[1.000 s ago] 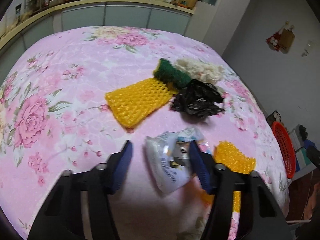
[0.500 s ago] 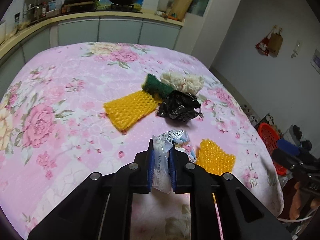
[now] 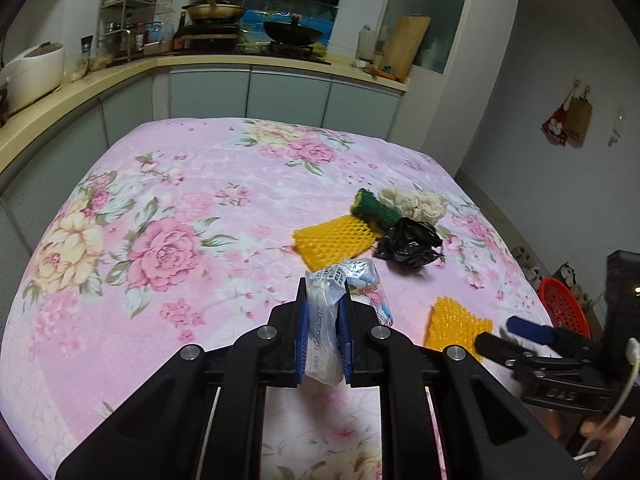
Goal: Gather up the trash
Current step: 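Grasp the yellow foam net with the right tool, then carry the cat-print wrapper and yellow foam net over the red basket with both tools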
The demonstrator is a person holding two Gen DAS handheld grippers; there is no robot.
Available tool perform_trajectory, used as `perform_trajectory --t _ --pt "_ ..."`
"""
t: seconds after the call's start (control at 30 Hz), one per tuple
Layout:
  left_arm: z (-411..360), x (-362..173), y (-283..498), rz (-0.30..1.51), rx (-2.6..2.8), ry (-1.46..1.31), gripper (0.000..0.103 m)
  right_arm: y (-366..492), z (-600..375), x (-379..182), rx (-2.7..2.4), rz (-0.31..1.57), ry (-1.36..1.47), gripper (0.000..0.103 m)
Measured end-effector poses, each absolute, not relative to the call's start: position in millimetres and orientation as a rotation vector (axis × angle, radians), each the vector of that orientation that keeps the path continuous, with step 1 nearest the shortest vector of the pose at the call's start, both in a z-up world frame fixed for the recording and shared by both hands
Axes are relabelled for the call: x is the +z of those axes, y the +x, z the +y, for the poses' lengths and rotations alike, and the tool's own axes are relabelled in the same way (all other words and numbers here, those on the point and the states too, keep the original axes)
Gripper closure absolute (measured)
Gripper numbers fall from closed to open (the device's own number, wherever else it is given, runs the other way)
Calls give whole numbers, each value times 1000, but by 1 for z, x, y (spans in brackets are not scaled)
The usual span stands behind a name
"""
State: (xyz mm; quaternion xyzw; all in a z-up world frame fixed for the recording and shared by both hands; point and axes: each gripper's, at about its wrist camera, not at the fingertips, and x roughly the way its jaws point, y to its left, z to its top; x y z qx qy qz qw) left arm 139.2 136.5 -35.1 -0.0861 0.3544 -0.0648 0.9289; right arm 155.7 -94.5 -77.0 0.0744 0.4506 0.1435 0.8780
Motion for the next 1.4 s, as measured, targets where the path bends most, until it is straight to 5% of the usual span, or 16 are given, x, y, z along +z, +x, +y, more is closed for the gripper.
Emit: perform_trajectory --t 0.53,1.4 --pt "150 -46 135 742 -90 -193 91 160 -73 -82 308 915 81 78" --pt "116 -17 127 683 -106 -143 91 141 -114 -20 251 729 79 87"
